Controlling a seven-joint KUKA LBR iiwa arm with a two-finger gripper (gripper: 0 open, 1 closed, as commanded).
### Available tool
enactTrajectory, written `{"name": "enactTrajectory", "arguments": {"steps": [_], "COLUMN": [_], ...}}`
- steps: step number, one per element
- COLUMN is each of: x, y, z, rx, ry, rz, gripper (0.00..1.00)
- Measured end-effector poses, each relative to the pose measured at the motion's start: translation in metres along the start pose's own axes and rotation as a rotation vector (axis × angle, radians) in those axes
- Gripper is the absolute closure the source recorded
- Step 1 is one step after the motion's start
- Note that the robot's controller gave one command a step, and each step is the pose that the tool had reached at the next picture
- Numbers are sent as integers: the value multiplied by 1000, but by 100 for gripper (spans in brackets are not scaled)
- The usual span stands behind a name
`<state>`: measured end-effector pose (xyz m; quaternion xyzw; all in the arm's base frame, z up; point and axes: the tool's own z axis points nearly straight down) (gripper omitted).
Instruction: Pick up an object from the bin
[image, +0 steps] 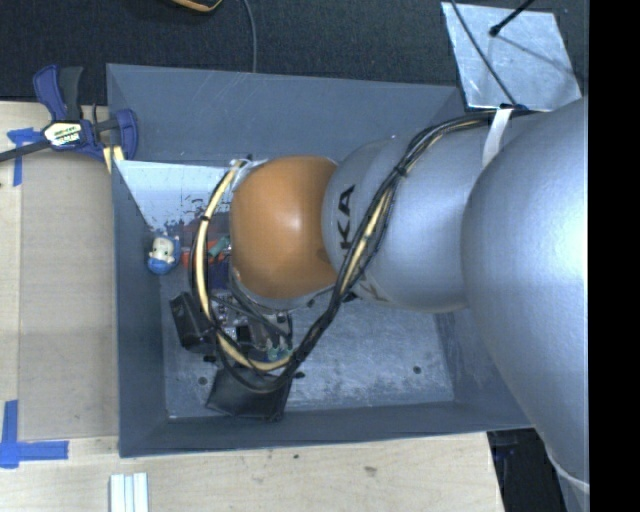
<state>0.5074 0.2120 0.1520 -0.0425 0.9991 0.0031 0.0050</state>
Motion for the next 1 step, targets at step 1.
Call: {"name": "enactTrajectory", "arguments": {"steps": [1], "x": [-11], "y": [8], "z": [-80], "rx": [5], "ry": [8], "rz": [-8], "gripper": [100]}}
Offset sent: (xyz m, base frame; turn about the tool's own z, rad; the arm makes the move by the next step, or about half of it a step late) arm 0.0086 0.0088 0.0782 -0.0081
